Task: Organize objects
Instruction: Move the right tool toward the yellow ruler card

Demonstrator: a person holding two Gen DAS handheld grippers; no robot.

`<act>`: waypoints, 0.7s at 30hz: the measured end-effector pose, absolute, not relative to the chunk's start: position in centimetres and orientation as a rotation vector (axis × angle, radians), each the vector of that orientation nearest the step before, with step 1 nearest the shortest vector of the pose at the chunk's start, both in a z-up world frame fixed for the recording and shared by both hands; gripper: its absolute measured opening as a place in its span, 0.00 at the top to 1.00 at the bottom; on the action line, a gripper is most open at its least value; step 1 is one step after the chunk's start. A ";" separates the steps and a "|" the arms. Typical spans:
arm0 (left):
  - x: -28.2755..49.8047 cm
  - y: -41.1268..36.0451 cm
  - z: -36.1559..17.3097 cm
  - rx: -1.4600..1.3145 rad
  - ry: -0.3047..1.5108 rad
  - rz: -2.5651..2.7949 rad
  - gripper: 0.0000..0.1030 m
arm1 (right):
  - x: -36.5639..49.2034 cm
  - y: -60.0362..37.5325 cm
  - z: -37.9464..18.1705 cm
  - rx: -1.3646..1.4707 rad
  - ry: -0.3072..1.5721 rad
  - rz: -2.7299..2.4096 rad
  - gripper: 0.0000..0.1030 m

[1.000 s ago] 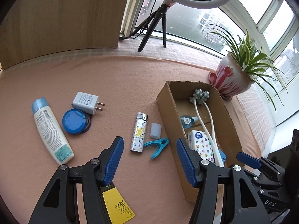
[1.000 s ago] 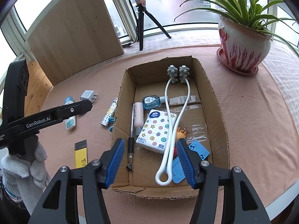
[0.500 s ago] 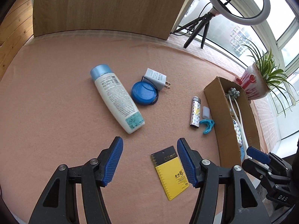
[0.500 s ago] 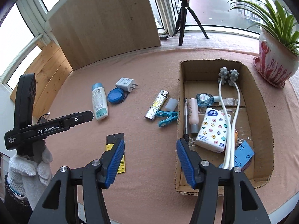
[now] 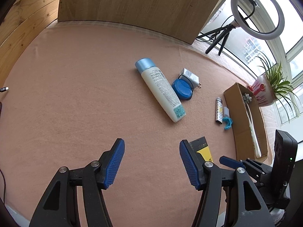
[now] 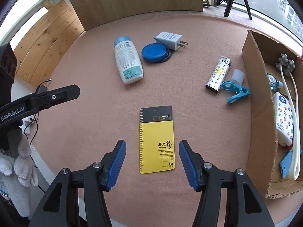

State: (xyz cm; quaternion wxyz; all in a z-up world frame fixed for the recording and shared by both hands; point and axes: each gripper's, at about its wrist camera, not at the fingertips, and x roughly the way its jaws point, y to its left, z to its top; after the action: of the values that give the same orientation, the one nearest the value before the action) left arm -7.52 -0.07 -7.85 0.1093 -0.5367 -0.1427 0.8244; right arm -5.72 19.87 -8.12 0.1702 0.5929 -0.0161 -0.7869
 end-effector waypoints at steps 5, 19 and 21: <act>-6.7 -1.5 -8.3 -1.579 -0.459 2.419 0.38 | -6.1 19.2 -9.7 1.753 -0.043 -2.201 0.47; -5.4 -3.3 -9.1 -1.576 -0.533 2.403 0.38 | -6.2 17.0 -10.4 1.815 0.180 -2.226 0.48; -5.3 -3.3 -9.2 -1.576 -0.533 2.401 0.38 | -6.1 17.0 -10.4 1.813 0.207 -2.243 0.52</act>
State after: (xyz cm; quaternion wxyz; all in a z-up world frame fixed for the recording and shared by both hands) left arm -5.34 -3.32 -9.18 0.1100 -0.5363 -0.1813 0.8169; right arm -6.09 16.96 -10.41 0.1249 0.6220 0.0710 -0.7697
